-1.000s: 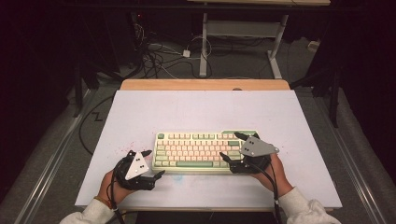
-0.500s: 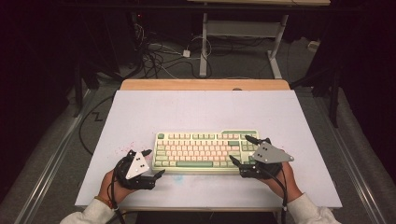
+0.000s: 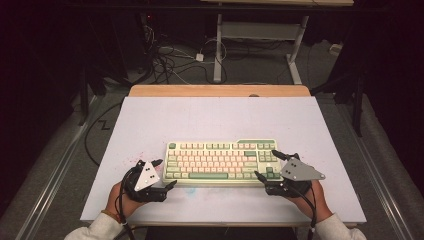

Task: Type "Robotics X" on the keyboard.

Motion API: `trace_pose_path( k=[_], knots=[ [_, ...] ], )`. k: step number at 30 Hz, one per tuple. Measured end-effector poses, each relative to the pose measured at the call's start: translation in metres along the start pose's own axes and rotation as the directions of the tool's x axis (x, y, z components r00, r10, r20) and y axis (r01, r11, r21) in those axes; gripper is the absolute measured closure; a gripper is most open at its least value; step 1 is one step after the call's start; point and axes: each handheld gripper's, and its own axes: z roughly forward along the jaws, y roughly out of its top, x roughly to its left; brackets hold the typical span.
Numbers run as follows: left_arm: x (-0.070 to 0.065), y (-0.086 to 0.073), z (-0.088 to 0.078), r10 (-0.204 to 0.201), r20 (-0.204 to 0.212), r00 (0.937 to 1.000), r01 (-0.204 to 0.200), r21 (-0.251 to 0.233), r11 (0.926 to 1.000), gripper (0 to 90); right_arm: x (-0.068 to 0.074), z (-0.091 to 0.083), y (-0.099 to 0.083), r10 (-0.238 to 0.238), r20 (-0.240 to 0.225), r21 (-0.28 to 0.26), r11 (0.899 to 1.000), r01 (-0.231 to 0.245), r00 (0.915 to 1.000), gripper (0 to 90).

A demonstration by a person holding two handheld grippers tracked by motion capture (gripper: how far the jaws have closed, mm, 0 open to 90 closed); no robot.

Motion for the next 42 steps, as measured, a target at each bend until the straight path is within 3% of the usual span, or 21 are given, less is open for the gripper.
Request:
trace_pose_path(
  k=[18,25,30,32,42],
  knots=[
    [0.002,0.004,-0.002,-0.033,-0.009,0.9994,0.033,-0.011,0.9994,22.8,0.003,-0.013,-0.019,0.014,-0.004,0.038,0.999,-0.013,0.9999,19.5],
    [0.005,0.009,-0.002,-0.067,-0.015,0.9977,0.066,-0.023,0.9975,29.7,0.006,-0.017,-0.023,0.017,-0.001,0.049,0.999,-0.017,0.9999,19.2],
    [0.006,0.019,0.003,-0.063,-0.017,0.9979,0.063,0.007,0.998,45.0,0.006,-0.015,-0.023,0.017,-0.003,0.047,0.999,-0.017,0.9999,19.2],
    [0.006,0.024,0.005,-0.059,-0.004,0.9983,0.059,0.012,0.9982,56.7,0.007,-0.015,-0.023,0.015,-0.005,0.049,0.999,-0.015,0.9999,19.2],
    [0.008,0.041,0.017,-0.035,0.057,0.9978,0.032,0.054,0.9981,85.6,0.008,-0.013,-0.024,0.005,-0.01,0.058,0.998,-0.005,0.9999,19.2]
  ],
)
